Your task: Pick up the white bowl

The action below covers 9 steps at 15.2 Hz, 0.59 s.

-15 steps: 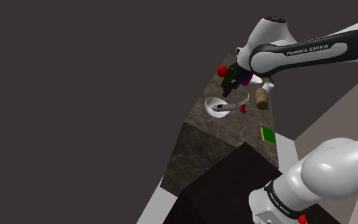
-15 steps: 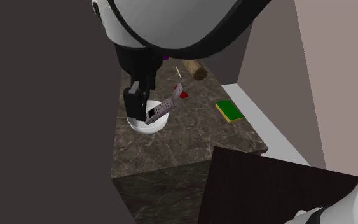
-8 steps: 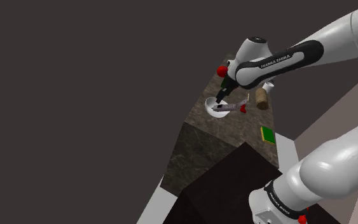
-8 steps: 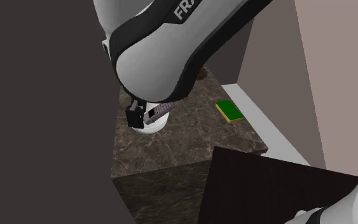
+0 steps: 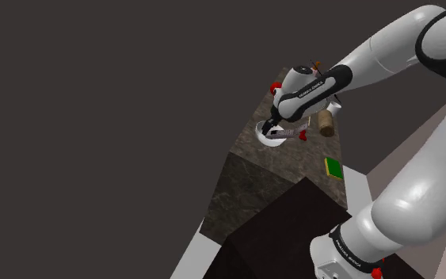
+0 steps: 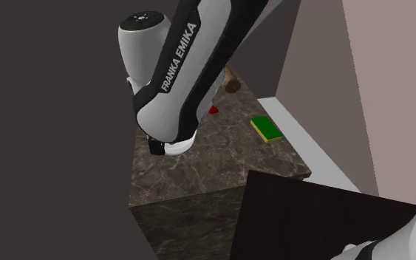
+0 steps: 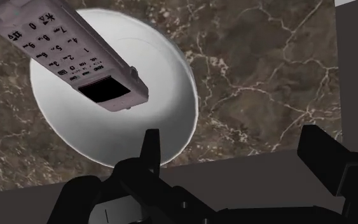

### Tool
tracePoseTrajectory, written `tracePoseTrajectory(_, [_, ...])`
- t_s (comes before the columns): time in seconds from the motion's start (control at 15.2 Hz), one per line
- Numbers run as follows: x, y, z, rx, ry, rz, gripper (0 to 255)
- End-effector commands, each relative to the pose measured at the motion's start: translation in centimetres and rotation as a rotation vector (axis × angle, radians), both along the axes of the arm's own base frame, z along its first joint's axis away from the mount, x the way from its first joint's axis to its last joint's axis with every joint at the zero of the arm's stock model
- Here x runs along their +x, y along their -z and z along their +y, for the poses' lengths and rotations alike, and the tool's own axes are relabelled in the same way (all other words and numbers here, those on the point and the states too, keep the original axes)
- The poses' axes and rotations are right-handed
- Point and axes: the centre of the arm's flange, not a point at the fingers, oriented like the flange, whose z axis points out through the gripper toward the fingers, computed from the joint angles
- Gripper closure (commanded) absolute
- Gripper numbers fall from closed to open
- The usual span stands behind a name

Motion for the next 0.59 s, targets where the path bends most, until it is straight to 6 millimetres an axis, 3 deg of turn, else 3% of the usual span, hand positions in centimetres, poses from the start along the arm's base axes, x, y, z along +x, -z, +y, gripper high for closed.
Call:
tracePoseTrajectory(0.0, [0.9, 2.2, -1.2, -0.003, 0.001, 0.0, 0])
tracePoseTrajectory(0.26, [2.7, 6.1, -3.4, -0.006, 0.003, 0.0, 0])
tracePoseTrajectory(0.53, [2.7, 8.2, -3.4, -0.006, 0.003, 0.0, 0])
